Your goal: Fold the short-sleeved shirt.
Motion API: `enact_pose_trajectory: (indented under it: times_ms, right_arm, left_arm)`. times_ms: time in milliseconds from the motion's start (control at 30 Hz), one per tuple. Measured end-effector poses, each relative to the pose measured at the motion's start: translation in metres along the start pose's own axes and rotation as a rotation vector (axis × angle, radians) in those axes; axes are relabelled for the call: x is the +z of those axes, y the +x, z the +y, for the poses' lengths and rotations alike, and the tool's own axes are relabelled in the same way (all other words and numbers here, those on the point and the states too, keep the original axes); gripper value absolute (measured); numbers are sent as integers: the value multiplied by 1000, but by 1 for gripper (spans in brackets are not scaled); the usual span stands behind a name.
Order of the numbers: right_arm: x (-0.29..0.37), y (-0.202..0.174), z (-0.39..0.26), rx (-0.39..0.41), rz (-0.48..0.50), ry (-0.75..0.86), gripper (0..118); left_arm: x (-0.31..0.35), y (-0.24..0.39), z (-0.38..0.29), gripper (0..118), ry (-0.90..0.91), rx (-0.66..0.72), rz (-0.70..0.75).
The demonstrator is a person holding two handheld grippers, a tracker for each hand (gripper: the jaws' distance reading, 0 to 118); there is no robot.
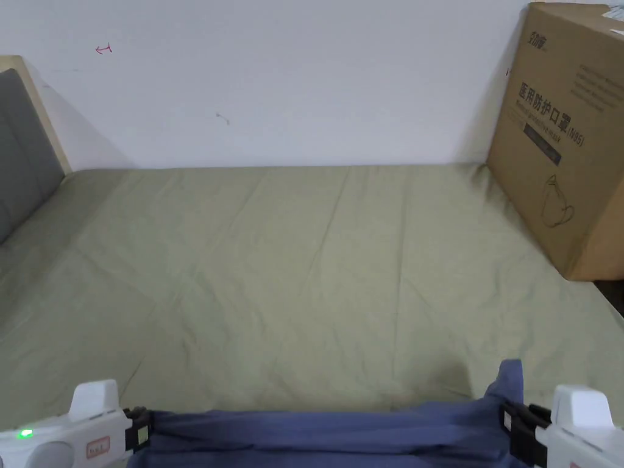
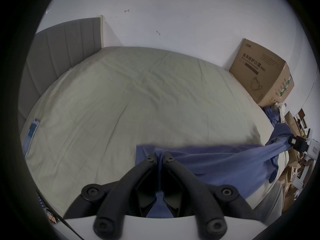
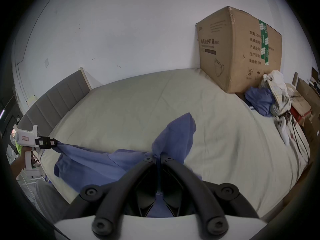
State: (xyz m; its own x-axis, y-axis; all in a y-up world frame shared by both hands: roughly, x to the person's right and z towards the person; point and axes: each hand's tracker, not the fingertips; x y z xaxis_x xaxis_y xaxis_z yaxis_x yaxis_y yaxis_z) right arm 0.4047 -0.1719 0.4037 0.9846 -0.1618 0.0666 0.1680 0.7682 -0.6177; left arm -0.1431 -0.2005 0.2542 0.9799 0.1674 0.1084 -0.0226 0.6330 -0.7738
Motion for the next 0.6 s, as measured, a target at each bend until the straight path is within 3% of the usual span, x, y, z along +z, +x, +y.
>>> enact_pose_trajectory:
  times_ms: [333, 600]
  right_arm:
    - [0, 2, -82, -64, -83, -127, 1]
    - [-11, 7, -103, -105, -125, -165, 1]
  left_arm:
    - [5, -8, -80, 2, -93, 44, 32]
    - [5, -2, -91, 2, -88, 29, 56]
